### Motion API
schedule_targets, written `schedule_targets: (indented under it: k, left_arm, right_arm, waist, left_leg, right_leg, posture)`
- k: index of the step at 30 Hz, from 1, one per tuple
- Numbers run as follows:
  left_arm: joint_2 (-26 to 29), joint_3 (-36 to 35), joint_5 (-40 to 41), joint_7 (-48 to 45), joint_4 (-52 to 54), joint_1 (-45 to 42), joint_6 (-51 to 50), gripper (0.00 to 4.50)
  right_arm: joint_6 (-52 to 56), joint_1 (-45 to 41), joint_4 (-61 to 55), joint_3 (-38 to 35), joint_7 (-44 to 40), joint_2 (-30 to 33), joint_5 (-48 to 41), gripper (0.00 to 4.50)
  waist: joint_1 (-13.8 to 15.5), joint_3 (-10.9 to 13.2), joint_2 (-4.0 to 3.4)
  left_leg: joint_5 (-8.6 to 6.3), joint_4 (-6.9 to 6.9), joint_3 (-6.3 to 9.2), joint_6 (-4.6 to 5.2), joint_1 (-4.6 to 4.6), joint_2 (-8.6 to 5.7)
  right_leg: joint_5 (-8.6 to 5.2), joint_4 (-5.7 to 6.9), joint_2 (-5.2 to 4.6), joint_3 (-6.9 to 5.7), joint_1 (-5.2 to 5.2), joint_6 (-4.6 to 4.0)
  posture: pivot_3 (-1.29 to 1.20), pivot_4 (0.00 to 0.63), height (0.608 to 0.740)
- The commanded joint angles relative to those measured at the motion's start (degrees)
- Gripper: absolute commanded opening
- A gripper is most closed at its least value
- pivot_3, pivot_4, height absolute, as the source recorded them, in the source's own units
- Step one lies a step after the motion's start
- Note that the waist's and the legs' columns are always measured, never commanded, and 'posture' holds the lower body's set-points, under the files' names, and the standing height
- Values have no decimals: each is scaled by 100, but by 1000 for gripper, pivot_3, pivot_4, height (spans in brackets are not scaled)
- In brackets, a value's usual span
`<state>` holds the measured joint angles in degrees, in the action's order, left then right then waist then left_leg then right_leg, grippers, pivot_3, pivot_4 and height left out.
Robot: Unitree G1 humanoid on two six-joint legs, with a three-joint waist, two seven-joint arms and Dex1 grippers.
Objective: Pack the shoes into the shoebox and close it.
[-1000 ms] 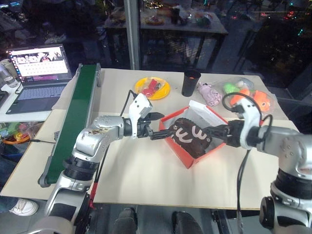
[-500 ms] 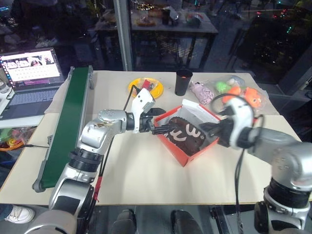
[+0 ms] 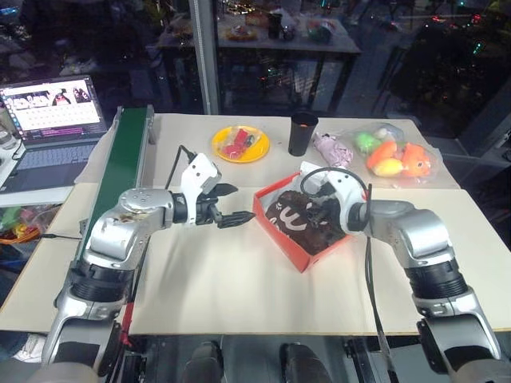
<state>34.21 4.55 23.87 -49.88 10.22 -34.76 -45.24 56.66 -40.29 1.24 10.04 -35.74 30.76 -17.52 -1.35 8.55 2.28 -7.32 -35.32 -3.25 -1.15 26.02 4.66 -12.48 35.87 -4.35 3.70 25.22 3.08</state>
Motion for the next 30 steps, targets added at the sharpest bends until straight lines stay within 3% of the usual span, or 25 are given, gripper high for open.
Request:
schedule_targets:
  k: [1,8,14,19,25,28,30]
  left_arm:
    - [84,-277,149,204,457,98,-163,4500]
    - [177,-482,277,445,794,351,-412,4500]
    - [187,-468,369,568,946,462,-464,4500]
    - [209,-375,430,497,904,425,-439,4500]
    - [283,-81,353,-2,466,133,-180,4500]
    - [196,192,190,-210,71,-141,72,4500]
    - [157,292,144,-314,-118,-264,196,4500]
  right_arm:
    - [-513,-242,521,288,-222,-162,243,34]
    - [-850,-777,889,286,-425,-63,537,34]
    - [-388,-1113,325,206,-664,170,426,34]
    - [518,-961,-457,-597,-586,414,-50,34]
    - [1880,546,-2069,-1990,-738,1608,-698,34]
    - [1568,2005,-2667,-2711,-410,1807,-405,34]
    - [1097,2663,-2904,-2770,-157,1641,-237,34]
  waist:
    - [-3,0,1]
    - [27,3,2]
    - [42,9,4]
    - [64,10,6]
    - [215,12,12]
    - [217,12,17]
    - [200,12,17]
  left_leg:
    - [0,0,0,0,-1,0]
    - [0,0,-1,0,-2,2]
    - [0,1,-1,0,-1,3]
    - [0,6,-1,-1,3,3]
    - [-1,2,-2,-1,14,-3]
    - [-2,0,1,0,14,-5]
    - [-2,-2,3,0,9,-5]
  right_leg:
    - [0,0,1,0,0,0]
    - [7,5,2,0,1,0]
    - [8,7,3,0,5,-13]
    - [13,7,3,-1,8,-18]
    - [9,-5,-8,-8,6,-30]
    - [3,-7,-7,-6,3,-21]
    - [-5,-6,-7,-6,-1,-9]
  posture:
    - [0,150,736]
    - [0,150,736]
    - [0,150,736]
    - [0,150,736]
    - [0,150,736]
    - [0,150,736]
    - [0,150,736]
